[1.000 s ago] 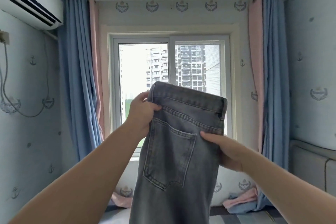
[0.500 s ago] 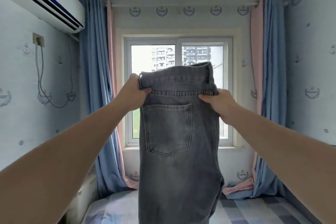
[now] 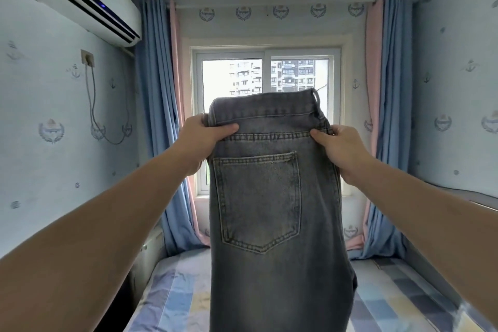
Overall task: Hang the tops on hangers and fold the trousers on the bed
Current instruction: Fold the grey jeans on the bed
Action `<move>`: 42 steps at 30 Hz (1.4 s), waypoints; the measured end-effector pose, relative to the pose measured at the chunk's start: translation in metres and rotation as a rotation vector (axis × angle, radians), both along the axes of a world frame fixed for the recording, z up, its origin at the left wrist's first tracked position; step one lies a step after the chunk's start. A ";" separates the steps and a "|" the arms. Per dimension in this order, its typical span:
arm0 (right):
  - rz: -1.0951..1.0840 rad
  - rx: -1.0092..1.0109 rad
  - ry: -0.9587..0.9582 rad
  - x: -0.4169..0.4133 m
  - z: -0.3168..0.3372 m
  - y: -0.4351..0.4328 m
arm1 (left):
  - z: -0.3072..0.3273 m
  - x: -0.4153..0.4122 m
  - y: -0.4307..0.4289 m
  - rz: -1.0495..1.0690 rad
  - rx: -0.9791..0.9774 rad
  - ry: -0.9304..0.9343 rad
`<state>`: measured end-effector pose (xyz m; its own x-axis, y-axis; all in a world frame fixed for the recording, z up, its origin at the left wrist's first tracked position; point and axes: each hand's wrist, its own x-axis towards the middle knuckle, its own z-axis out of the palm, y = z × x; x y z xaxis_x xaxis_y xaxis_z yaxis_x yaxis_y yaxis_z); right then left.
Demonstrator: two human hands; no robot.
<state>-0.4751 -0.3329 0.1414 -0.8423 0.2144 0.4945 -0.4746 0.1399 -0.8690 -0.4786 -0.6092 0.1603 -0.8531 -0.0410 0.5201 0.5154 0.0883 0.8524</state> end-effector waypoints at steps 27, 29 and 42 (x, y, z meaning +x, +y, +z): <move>0.048 0.188 -0.337 -0.193 -0.233 -0.149 | -0.256 -0.181 -0.153 0.123 -0.038 -0.348; 0.035 0.252 -0.431 -0.240 -0.285 -0.164 | -0.313 -0.226 -0.169 0.161 -0.073 -0.439; -0.266 0.673 -0.796 -0.498 -0.639 -0.231 | -0.675 -0.492 -0.214 0.394 -0.355 -0.789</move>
<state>-0.9728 -0.5639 -0.4978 -0.9408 0.3266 -0.0911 0.3101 0.7202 -0.6206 -0.9709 -0.8234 -0.5147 -0.9222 -0.3508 -0.1626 -0.3194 0.4541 0.8317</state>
